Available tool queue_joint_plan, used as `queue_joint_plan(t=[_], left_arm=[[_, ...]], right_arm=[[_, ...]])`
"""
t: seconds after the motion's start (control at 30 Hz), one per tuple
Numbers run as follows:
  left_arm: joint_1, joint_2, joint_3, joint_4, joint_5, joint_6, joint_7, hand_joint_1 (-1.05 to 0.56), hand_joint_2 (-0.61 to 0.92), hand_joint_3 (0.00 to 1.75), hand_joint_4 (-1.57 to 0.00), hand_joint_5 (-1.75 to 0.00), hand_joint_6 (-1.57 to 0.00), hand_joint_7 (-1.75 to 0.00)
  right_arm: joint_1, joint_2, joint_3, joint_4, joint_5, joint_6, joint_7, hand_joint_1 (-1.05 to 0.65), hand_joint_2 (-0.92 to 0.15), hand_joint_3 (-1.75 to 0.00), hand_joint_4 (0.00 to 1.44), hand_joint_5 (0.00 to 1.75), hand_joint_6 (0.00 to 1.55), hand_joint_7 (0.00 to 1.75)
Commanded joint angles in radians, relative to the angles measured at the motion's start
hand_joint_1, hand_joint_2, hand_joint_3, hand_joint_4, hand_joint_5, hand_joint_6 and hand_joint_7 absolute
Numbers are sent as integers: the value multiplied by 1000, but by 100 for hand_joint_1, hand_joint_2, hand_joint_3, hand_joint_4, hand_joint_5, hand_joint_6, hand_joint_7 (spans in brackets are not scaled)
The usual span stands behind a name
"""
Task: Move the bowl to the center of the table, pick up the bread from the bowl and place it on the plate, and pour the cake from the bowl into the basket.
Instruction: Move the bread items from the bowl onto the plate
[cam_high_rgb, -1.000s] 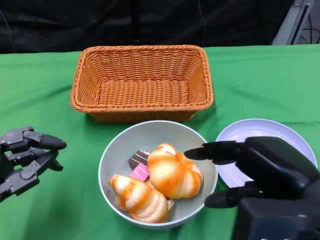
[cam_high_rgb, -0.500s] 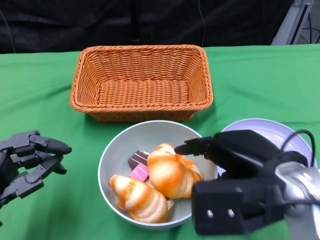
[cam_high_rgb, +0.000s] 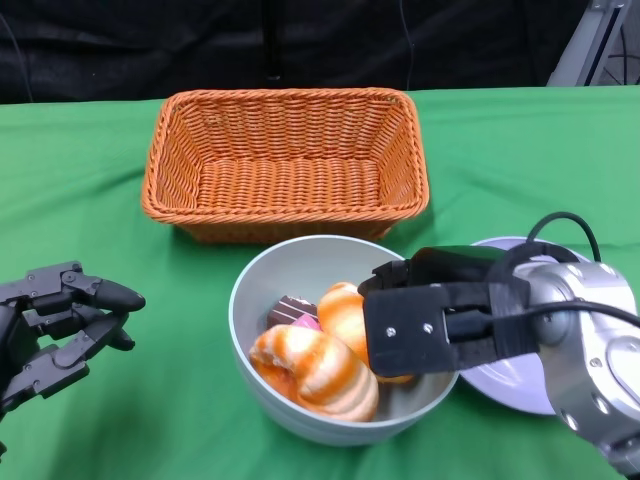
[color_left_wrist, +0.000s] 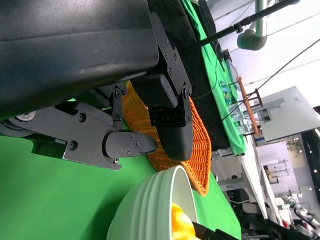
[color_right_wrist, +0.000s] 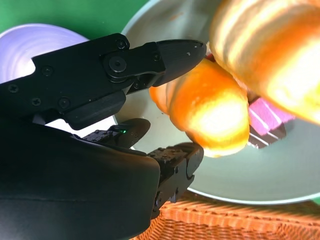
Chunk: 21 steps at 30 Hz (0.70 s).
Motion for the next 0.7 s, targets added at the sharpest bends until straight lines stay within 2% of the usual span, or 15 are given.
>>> queue_joint_plan(t=[0.03,0.13,0.27,0.4,0.53,0.7], left_arm=[[10,19,1,1,13,-12,12,-8,92,35,-79,-123,-91,-75],[6,16,0,3,17,-16,10,-8,92,35,-80,-124,-93,-75],[2,17,-2,12,31,-22,18,-7,92,36,-80,-124,-93,-75],[-3,18,-4,25,30,-31,17,-7,91,36,-80,-124,-93,-75],[-11,19,-6,38,24,-38,11,-6,92,37,-80,-125,-92,-76],[-23,25,-8,67,34,-50,12,-6,92,36,-79,-124,-91,-76]], right_arm=[[-38,2,16,24,12,20,34,-93,-92,-27,54,3,21,0],[-51,13,22,30,20,33,44,-92,-92,-28,58,5,20,0],[-35,30,21,31,23,14,-7,-92,-92,-27,61,6,22,1],[-18,40,29,41,38,-37,-68,-92,-92,-25,74,12,24,2],[-22,50,54,21,18,-7,-60,-93,-92,-27,61,5,23,1],[-44,41,126,-31,-67,31,-12,-95,-92,-28,60,3,22,0]])
